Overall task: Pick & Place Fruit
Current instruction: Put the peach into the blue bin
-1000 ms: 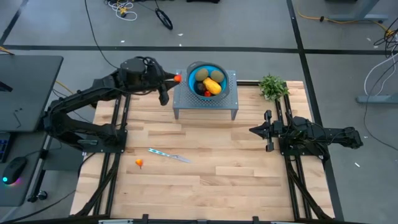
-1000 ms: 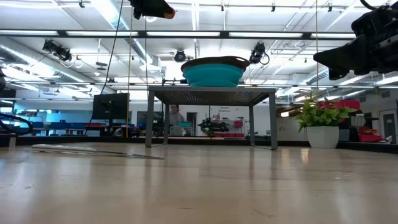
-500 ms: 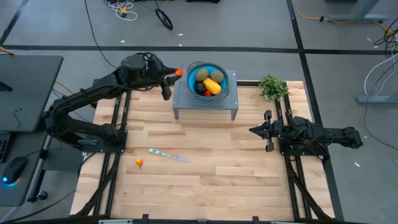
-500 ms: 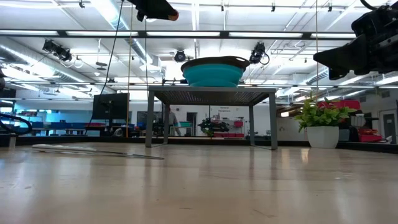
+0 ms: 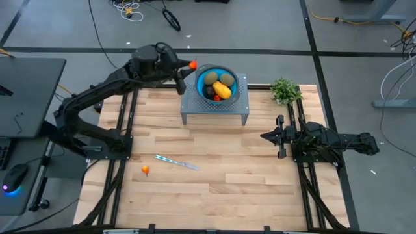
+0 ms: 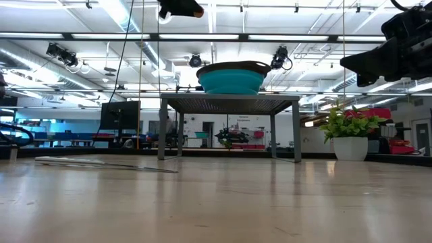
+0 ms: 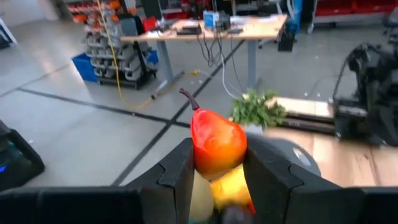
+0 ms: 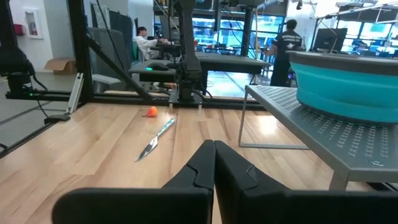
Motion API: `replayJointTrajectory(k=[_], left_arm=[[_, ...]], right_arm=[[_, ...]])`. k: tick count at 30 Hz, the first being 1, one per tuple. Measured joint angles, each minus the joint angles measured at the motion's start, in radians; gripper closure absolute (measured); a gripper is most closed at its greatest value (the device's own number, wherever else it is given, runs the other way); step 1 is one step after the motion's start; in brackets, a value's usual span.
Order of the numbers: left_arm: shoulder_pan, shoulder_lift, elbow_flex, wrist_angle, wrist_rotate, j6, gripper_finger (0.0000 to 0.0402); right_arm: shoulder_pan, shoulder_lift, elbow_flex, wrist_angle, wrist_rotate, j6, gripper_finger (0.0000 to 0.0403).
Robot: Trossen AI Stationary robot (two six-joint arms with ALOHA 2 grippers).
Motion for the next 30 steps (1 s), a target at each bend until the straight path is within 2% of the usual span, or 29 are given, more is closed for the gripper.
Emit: replayJointTrajectory(k=[10, 30], left_arm=[[0.019, 0.084, 0.080, 0.000, 0.005, -0.006, 0.0271], [0.018, 0.130, 0.086, 0.013, 0.017, -0.019, 0.0271]], right_arm=[[0.000, 0.000, 0.000, 0.000, 0.000, 0.000, 0.0396], [0.000, 0.000, 0.000, 0.000, 0.000, 0.000, 0.0396]])
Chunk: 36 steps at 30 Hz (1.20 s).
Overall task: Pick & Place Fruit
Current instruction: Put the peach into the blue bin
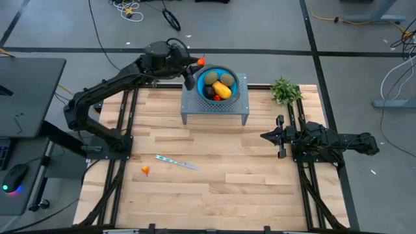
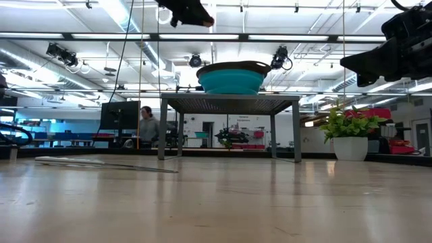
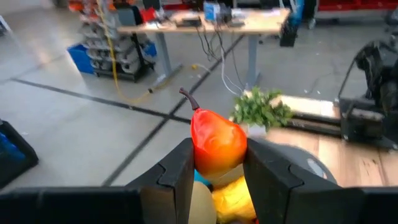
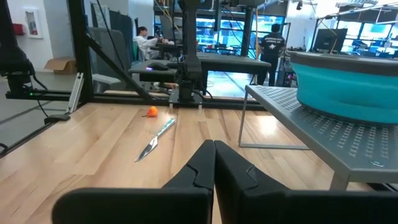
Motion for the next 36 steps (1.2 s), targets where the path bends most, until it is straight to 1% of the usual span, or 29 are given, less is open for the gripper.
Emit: replayJointTrajectory(k=[9, 13, 24, 30, 36], left_arm=[[0.001, 0.112, -0.001, 0.014, 0.073, -0.016, 0.0271], [0.002, 0.129, -0.002, 0.017, 0.092, -0.025, 0.0271], [0.004, 0.129, -0.002, 0.022, 0.090, -0.046, 0.0271], [-0.001, 0.161, -0.011, 0.026, 0.093, -0.046, 0.0271], [-0.001, 0.197, -0.018, -0.045, 0.083, -0.041, 0.0271]], right_arm=[[0.000, 0.000, 0.000, 0.000, 0.000, 0.000, 0.0396], [0.000, 0.000, 0.000, 0.000, 0.000, 0.000, 0.0396], [0.000, 0.000, 0.000, 0.000, 0.000, 0.000, 0.0396], [0.000, 0.000, 0.000, 0.000, 0.000, 0.000, 0.0396], [0.000, 0.000, 0.000, 0.001, 0.000, 0.000, 0.0396]])
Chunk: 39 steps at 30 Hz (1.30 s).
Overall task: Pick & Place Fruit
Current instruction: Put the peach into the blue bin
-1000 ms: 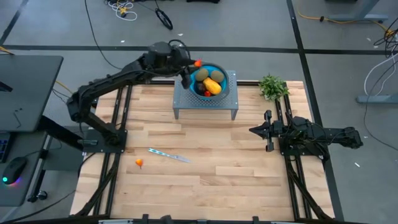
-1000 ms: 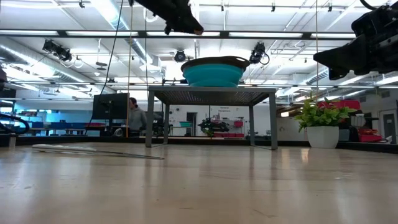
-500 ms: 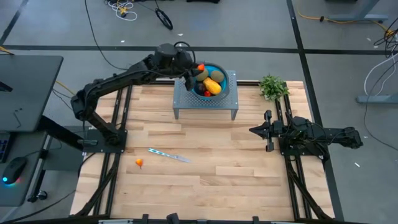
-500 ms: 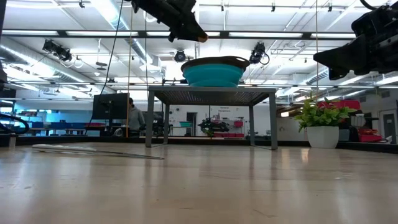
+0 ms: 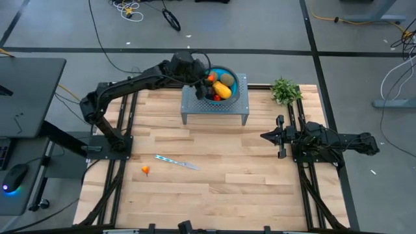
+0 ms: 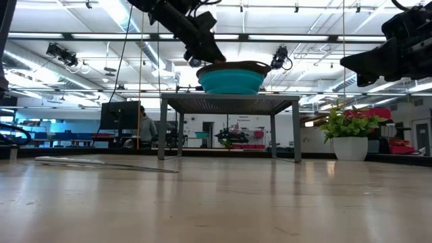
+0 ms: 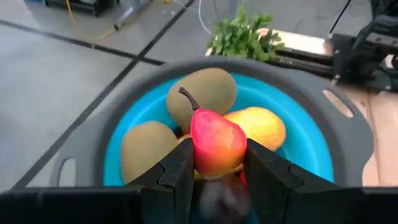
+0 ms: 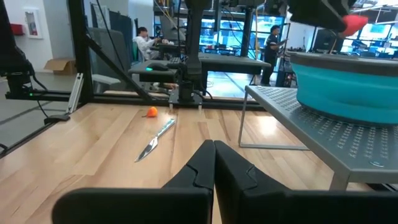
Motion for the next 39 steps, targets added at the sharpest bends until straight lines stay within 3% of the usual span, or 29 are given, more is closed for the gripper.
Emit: replayJointTrajectory(k=[18, 35, 39], left_arm=[[0.020, 0.010, 0.000, -0.088, -0.070, 0.086, 0.0271], [0.026, 0.010, 0.000, -0.097, -0.059, 0.104, 0.0271], [0.026, 0.010, 0.000, -0.097, -0.054, 0.105, 0.0255]], right_arm=[[0.000, 0.000, 0.000, -0.001, 0.000, 0.000, 0.0396], [0.000, 0.000, 0.000, -0.001, 0.000, 0.000, 0.0396], [0.000, 0.000, 0.000, -0.001, 0.000, 0.000, 0.0396]])
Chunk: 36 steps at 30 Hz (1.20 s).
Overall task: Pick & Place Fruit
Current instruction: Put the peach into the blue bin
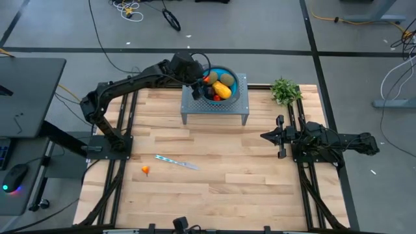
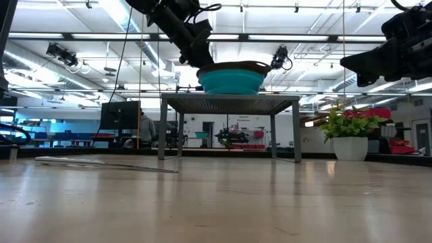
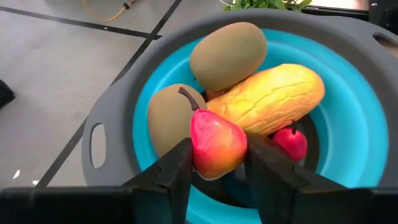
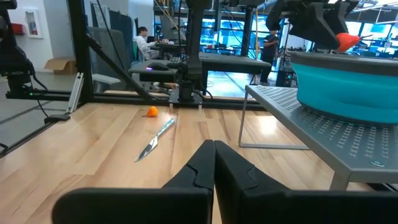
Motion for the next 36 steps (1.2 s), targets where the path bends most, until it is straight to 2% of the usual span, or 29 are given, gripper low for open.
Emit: replayJointTrajectory(k=[8, 13, 22, 36], left_arm=[[0.000, 0.000, 0.000, -0.003, 0.012, -0.010, 0.0173], [0.000, 0.000, 0.000, -0.016, 0.011, -0.009, 0.0143], [0.000, -0.005, 0.000, -0.018, 0.011, -0.010, 0.0139], [0.000, -0.101, 0.001, -0.016, -0.016, 0.000, 0.0139]], right_arm=[[0.000, 0.000, 0.000, 0.000, 0.000, 0.000, 0.0396], [0.000, 0.000, 0.000, 0.000, 0.000, 0.000, 0.0396], [0.000, 0.000, 0.000, 0.000, 0.000, 0.000, 0.0396], [0.000, 0.000, 0.000, 0.000, 0.000, 0.000, 0.0396]])
